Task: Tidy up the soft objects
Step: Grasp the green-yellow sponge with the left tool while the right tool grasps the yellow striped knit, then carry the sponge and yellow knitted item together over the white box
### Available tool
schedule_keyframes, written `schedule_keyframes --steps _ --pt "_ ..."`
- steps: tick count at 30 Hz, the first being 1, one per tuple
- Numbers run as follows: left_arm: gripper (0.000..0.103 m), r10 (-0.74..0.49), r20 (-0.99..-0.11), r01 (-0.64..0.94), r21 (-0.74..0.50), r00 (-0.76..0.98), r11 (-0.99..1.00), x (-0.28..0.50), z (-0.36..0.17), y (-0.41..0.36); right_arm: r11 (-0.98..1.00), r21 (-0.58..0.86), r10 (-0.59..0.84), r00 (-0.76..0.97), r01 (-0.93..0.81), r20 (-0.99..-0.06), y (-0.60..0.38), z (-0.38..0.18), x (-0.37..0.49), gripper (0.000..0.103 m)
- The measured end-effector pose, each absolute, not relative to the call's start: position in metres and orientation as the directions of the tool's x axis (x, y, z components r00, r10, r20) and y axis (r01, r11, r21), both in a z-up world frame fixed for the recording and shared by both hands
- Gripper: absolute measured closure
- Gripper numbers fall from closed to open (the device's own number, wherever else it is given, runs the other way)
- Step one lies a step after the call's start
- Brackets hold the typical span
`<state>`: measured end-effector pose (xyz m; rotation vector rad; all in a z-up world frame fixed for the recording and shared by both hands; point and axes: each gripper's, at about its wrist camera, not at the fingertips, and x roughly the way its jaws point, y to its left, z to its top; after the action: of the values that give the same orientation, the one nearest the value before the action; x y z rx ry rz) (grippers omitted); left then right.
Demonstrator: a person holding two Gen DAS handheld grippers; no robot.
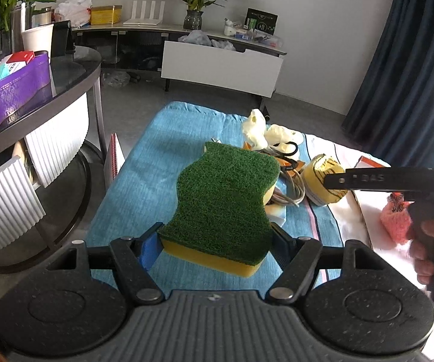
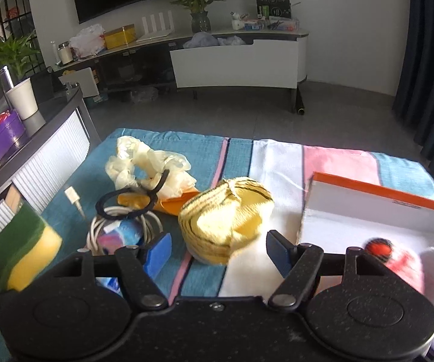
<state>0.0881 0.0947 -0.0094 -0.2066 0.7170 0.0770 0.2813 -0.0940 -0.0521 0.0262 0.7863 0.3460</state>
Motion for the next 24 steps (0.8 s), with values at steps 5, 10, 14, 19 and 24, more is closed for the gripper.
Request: schedule_keyframes --steps 5,10,14,19,24 --pt "0.029 0.005 -0.654 -0.146 -0.160 0.756 0.976 0.092 -0.007 0.094 0.943 0.143 0.311 0.641 -0.300 -0.702 -0.084 -0.064 0.302 0.038" --pt "0.029 0.010 -0.647 -0.150 -0.161 0.762 0.975 0.092 -0.004 0.091 0.939 0.166 0.328 0.638 -0.301 -0.697 -0.086 -0.065 0.302 0.083" --pt "0.029 0.012 -0.643 -0.156 -0.166 0.766 0.974 0.091 -0.001 0.088 0.935 0.177 0.342 0.653 -0.307 -0.676 -0.093 -0.057 0.286 0.084" --pt "0.029 0.022 -0.634 -0.158 -0.159 0.773 0.975 0.087 0.007 0.081 0.934 0.137 0.335 0.684 -0.329 -0.648 -0.101 -0.041 0.253 0.084" --pt "0.029 0.025 -0.627 -0.153 -0.150 0.779 0.977 0.082 0.014 0.074 0.926 0.138 0.358 0.702 -0.352 -0.616 -0.112 -0.021 0.219 0.084"
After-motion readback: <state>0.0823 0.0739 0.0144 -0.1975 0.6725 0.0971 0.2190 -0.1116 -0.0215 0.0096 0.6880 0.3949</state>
